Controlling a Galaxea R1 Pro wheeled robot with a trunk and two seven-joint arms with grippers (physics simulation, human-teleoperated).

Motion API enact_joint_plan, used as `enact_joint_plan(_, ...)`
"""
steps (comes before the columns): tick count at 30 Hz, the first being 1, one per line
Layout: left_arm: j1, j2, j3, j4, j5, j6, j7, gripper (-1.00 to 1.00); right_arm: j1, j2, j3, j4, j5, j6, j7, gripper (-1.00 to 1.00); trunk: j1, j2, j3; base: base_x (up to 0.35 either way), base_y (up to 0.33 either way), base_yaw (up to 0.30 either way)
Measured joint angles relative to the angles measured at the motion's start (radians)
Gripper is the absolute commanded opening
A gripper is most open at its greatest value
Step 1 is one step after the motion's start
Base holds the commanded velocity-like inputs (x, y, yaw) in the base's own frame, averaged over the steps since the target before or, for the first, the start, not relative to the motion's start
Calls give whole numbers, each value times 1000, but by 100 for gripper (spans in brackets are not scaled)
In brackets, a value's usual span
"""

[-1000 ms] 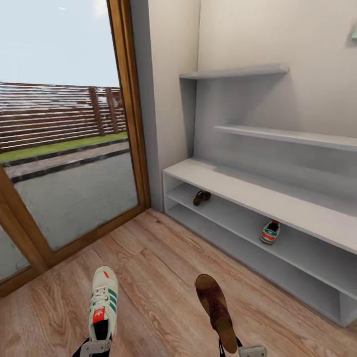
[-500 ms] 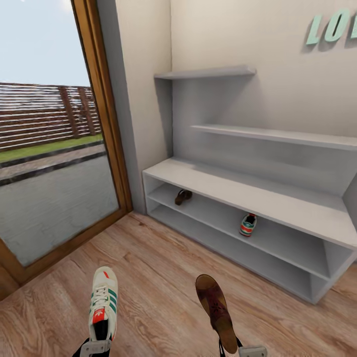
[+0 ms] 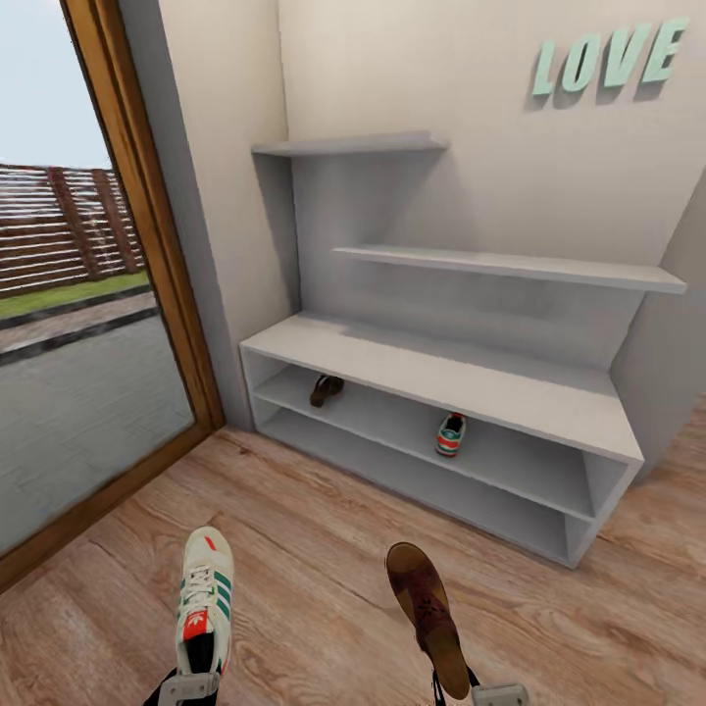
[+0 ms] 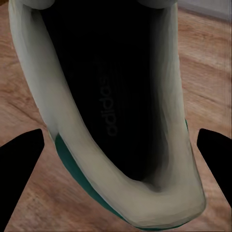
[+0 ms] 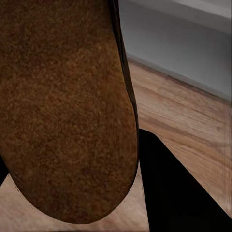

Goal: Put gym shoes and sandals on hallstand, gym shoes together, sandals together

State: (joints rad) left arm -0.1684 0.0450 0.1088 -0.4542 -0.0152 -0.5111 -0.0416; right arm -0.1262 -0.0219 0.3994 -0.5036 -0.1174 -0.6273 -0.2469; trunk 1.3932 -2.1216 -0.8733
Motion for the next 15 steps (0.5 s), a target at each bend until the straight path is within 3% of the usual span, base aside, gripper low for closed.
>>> enact_joint_plan(15,0,0,0,0,-1,-1,1,-100,0,0,0,0,0,-1,0,-100,0,0,0,0,0,-266)
